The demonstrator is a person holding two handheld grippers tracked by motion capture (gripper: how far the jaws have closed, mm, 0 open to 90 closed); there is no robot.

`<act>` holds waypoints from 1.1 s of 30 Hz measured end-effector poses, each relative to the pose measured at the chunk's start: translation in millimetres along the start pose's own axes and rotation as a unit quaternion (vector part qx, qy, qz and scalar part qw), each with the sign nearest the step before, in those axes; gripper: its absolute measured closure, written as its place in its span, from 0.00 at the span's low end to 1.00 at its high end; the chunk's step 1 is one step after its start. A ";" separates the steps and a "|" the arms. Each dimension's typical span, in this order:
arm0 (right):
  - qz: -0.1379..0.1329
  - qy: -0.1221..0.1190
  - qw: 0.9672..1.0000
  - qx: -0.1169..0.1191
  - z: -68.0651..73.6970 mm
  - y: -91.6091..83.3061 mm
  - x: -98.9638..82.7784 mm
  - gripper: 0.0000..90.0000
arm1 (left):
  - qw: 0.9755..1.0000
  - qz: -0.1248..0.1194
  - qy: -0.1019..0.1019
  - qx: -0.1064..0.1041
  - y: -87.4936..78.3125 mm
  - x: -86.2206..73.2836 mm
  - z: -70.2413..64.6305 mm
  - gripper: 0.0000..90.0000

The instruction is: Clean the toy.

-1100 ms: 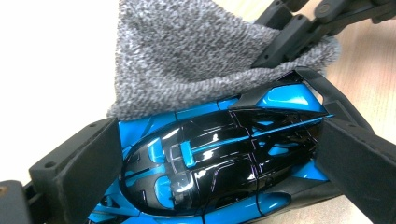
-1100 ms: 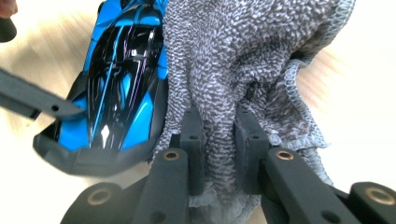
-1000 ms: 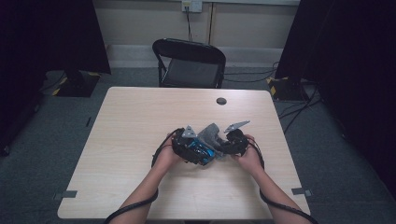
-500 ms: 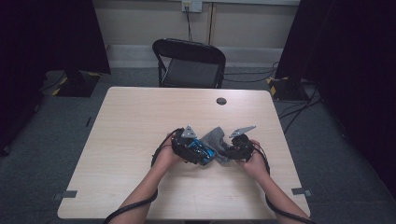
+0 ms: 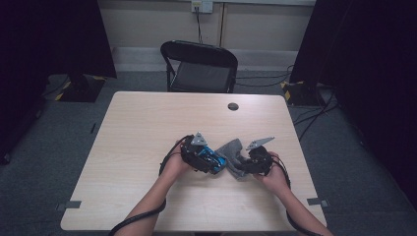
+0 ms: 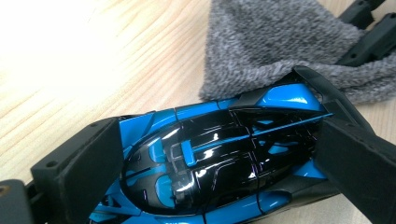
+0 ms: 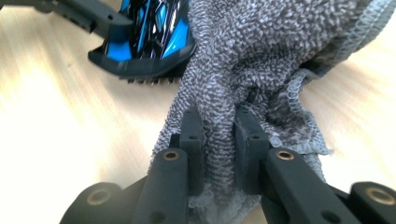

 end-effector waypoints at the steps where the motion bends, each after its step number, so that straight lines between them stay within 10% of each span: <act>1: 0.001 -0.002 1.000 0.000 0.5 -1.3 -1.4 0.85 | 1.000 0.000 0.001 0.000 -0.1 -0.1 0.2 0.02; 33: -0.008 0.012 1.000 -0.002 -11.2 -46.3 -30.8 0.85 | 1.000 0.005 0.001 0.000 -0.4 1.2 0.4 0.02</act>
Point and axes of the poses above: each handheld gripper's, and its own axes: y roughly forward along the jaws, x roughly out of its top, z roughly to its left, the point moved 1 cm from there along y, roughly forward along the jaws, and after that the axes turned 10 degrees about -x, right-handed, at the moved point
